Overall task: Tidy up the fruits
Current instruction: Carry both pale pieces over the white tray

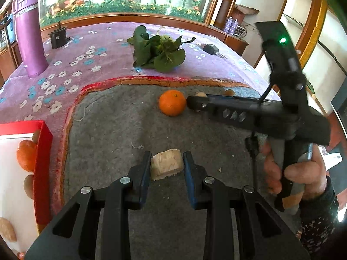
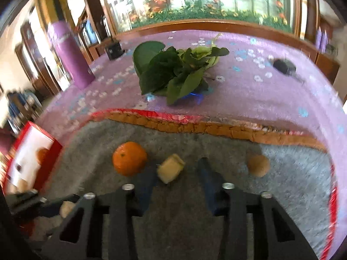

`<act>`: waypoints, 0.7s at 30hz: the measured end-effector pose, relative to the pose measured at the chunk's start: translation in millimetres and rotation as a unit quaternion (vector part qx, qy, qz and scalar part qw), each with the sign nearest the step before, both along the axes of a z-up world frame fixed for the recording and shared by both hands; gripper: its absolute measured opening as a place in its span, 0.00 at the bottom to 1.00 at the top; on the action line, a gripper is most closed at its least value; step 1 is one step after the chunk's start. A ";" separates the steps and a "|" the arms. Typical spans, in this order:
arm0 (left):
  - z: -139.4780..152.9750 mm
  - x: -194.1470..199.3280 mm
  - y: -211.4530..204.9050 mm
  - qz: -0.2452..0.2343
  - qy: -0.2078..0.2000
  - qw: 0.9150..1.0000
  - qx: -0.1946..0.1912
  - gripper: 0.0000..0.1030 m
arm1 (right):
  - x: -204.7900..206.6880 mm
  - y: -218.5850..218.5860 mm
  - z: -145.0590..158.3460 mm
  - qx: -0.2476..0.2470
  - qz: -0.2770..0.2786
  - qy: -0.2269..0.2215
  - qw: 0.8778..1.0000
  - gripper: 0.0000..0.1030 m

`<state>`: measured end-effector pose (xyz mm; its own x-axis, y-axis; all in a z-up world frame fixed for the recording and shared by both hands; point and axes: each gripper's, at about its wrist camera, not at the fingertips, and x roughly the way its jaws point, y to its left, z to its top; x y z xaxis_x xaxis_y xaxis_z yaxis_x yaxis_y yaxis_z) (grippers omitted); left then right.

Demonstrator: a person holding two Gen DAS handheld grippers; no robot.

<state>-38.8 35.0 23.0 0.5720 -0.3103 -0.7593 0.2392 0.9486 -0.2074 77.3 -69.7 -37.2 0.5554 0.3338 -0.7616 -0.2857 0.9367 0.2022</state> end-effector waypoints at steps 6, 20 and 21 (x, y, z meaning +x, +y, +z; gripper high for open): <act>-0.6 -9.3 -0.2 0.007 0.001 1.000 0.013 0.25 | -8.2 -14.5 4.0 0.060 -0.007 0.029 0.998 0.26; 24.6 -59.3 14.7 0.040 -0.053 0.996 0.065 0.25 | -76.3 -16.8 21.3 0.208 0.019 0.003 0.978 0.25; 28.1 -63.9 19.3 0.047 -0.061 0.995 0.070 0.25 | -80.0 -14.8 24.4 0.212 0.022 -0.002 0.977 0.25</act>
